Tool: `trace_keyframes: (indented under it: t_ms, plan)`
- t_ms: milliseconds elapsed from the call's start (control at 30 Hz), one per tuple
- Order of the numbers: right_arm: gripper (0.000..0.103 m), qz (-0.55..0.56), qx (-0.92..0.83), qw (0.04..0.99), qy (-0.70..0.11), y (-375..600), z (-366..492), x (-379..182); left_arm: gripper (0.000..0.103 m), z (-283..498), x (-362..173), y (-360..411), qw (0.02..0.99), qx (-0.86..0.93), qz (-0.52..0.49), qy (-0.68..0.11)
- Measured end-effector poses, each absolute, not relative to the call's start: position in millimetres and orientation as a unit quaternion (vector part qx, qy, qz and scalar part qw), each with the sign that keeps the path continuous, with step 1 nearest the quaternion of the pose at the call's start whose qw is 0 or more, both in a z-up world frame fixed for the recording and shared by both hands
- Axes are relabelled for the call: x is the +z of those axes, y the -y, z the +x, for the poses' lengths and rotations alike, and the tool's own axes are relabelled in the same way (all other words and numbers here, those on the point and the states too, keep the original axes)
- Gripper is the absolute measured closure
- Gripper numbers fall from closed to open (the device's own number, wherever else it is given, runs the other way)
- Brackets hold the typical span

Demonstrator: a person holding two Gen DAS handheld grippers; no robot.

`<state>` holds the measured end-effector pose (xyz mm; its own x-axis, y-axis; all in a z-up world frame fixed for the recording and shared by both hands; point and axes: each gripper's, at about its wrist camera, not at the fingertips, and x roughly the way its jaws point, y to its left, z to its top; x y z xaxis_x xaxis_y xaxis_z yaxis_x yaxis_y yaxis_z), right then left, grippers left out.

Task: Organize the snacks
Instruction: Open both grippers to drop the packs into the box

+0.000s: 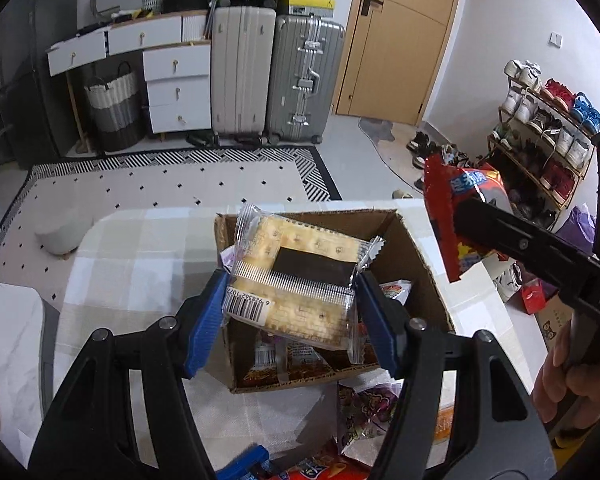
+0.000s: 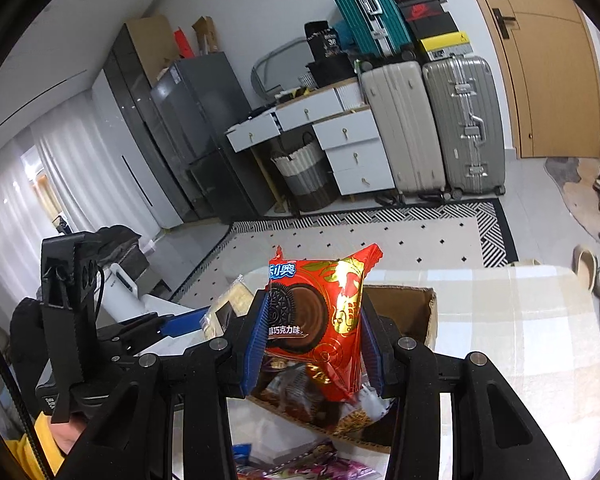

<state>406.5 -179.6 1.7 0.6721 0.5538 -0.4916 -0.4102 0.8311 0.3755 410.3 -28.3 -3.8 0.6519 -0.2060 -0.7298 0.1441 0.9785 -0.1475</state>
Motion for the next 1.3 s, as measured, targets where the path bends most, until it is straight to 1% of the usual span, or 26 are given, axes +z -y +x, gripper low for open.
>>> trace_keyframes:
  t_ms: [300,500,567,600,633,700,967,1300]
  plan:
    - [0.061,0.117,0.260,0.897,-0.339,172.6,430.3,-27.7,0.041,460.9,-57.1,38.5,0.890,-0.090,-0.039,-0.445]
    - [0.061,0.121,0.250,0.890,-0.362,167.4,438.9,-44.7,0.040,475.3,-80.8,43.5,0.886,-0.090,-0.036,-0.454]
    - [0.061,0.123,0.244,0.888,-0.370,166.7,440.1,-50.2,0.038,478.2,-85.5,42.6,0.885,-0.093,-0.040,-0.454]
    - [0.061,0.126,0.241,0.886,-0.376,167.0,442.7,-53.5,0.035,478.9,-87.4,42.5,0.885,-0.094,-0.040,-0.455]
    - [0.061,0.129,0.239,0.884,-0.380,167.2,444.9,-55.6,0.030,478.7,-89.8,42.6,0.883,-0.098,-0.041,-0.457]
    - [0.061,0.130,0.233,0.884,-0.384,167.1,445.6,-57.4,0.025,481.1,-95.1,45.9,0.878,-0.103,-0.041,-0.465]
    - [0.061,0.123,0.235,0.886,-0.380,166.4,442.0,-56.5,0.025,461.9,-87.9,37.9,0.887,-0.098,-0.036,-0.451]
    - [0.061,0.123,0.242,0.887,-0.374,164.9,428.4,-48.5,0.025,416.2,-68.1,26.5,0.890,-0.092,-0.035,-0.446]
